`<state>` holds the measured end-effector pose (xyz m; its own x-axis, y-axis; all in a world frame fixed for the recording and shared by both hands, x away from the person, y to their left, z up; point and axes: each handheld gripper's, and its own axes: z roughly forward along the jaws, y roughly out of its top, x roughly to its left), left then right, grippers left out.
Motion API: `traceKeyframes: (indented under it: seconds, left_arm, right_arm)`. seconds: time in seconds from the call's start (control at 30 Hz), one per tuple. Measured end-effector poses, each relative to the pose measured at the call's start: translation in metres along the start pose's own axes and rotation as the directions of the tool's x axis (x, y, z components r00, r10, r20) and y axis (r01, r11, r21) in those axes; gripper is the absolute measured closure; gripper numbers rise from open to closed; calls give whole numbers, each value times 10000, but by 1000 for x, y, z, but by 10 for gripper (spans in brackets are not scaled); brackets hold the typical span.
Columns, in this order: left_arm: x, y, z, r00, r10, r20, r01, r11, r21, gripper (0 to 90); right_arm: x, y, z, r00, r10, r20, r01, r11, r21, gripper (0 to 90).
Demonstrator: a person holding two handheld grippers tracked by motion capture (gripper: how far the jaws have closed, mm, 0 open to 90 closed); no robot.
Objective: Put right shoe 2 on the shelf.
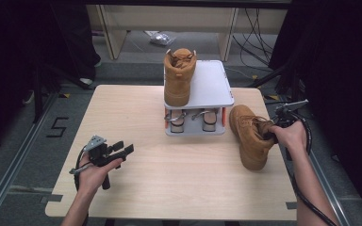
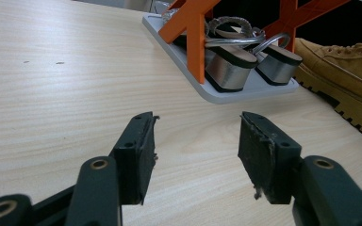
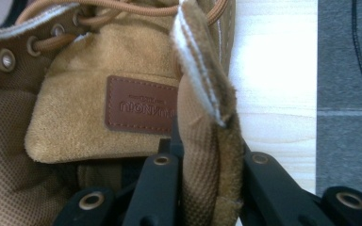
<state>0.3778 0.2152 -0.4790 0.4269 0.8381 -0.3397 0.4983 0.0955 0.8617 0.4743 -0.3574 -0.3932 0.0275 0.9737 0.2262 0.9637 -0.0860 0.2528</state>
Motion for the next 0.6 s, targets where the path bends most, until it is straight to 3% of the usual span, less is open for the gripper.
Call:
traceKeyframes:
  seconds: [0.03, 0.1, 0.2, 0.27, 0.3, 0.33, 0.37, 0.4, 0.43, 0.47, 0.5, 0.53, 0.6]
  left_arm:
    - [0, 0, 0, 10000, 22, -12, -22, 10000, 7, 454]
    - [0, 0, 0, 10000, 2, -23, -2, 10000, -1, 454]
    - [1, -1, 0, 10000, -24, -40, 24, 10000, -10, 454]
    - [1, -1, -1, 10000, -63, -53, 63, 10000, -6, 454]
    - [1, -1, -1, 10000, -41, -61, 41, 10000, -10, 454]
    - [2, -1, -1, 10000, -24, -60, 24, 10000, -14, 454]
    - [2, 0, -1, 10000, -24, -63, 24, 10000, -21, 454]
    - [2, 0, -1, 10000, -25, -75, 25, 10000, -40, 453]
    - [2, 0, -1, 10000, -31, -77, 31, 10000, -37, 454]
    - [2, 0, -2, 9999, -66, -95, 65, 10000, -44, 454]
    - [2, 0, -2, 9999, -66, -84, 66, 10000, -63, 454]
    - [2, 0, -2, 9999, -68, -78, 68, 10000, -66, 454]
    - [2, 0, -1, 9999, -80, -86, 80, 9999, -66, 453]
  right_arm:
    - [-2, 0, 0, 9999, -102, -84, 102, 9999, -81, 817]
    - [0, -1, -1, 9991, 363, -210, -366, 9993, -102, 818]
    - [-3, -2, 0, 9976, 490, -488, -514, 9974, -495, 821]
    - [-6, -1, -2, 9975, 384, -591, -408, 9984, -402, 823]
    - [-7, -1, -2, 9960, 496, -750, -529, 9976, -439, 824]
    - [-5, -1, -3, 9909, 1006, -891, -1037, 9941, -309, 825]
    - [-7, -1, -4, 9921, 823, -950, -865, 9954, -409, 825]
    - [-7, -2, -4, 9895, 1093, -948, -1134, 9928, -382, 826]
    - [-11, -3, -4, 9920, 749, -1019, -822, 9942, -700, 826]
    - [-13, -3, -4, 9922, 637, -1076, -710, 9953, -660, 827]
    - [-11, -3, -6, 9850, 1157, -1284, -1226, 9914, -467, 827]
    - [-14, -4, -4, 9881, 884, -1255, -976, 9928, -695, 828]
    - [-16, -4, -6, 9857, 969, -1380, -1067, 9921, -657, 829]
